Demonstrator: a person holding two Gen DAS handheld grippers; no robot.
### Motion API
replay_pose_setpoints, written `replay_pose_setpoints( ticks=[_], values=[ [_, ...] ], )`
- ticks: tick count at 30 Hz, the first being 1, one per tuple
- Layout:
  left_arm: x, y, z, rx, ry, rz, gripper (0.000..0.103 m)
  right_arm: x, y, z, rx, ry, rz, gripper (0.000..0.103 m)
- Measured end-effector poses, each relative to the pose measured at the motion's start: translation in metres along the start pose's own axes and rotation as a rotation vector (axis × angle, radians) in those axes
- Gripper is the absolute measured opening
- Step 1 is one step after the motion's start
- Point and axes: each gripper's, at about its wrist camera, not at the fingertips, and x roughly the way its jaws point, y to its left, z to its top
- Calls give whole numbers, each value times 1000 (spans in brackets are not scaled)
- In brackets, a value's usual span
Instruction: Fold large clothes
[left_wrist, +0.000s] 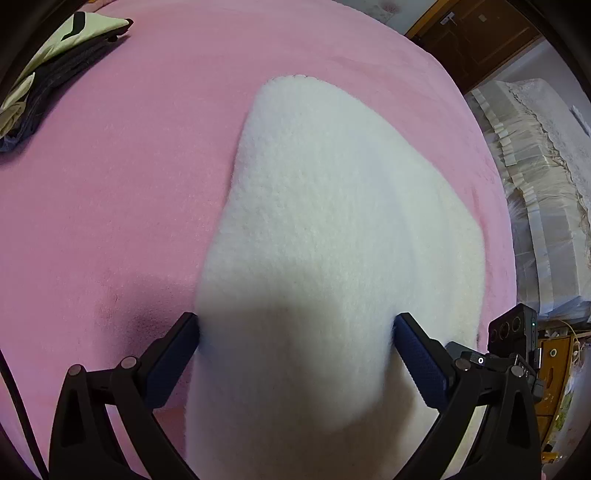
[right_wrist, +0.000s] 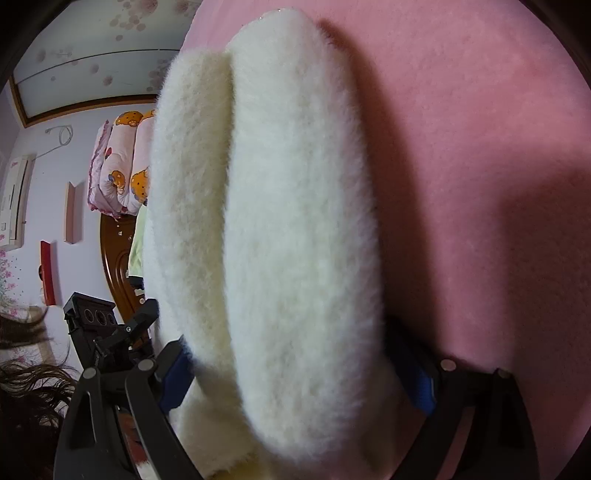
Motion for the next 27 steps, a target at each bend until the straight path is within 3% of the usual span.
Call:
replay_pose_setpoints(
  ticks=[4,6,10,14,17,20,27],
  values=[
    [5,2,1,3,4,-7,102,7,2,8,-4,5,5,92],
    [11,2,4,-10,16,-3,102,13,10,9,-38,4,0,86],
    [12,2,6,-18,31,2,88,10,18,5,-58,-26,2,70],
    [4,-6,4,-10,32,26,70,2,36,-8,-99,-90,-53,52],
    [-8,-22,5,36,29,74,54,-4,58,-17,-137,-124,-118,46],
    [-15,-24,10,24,57,62,48,-10,90,-27,-191,-177,-198,43],
    [-39,-7,20,21,79,19,41,-14,162,-66,-286,-272,-250,39]
  ],
)
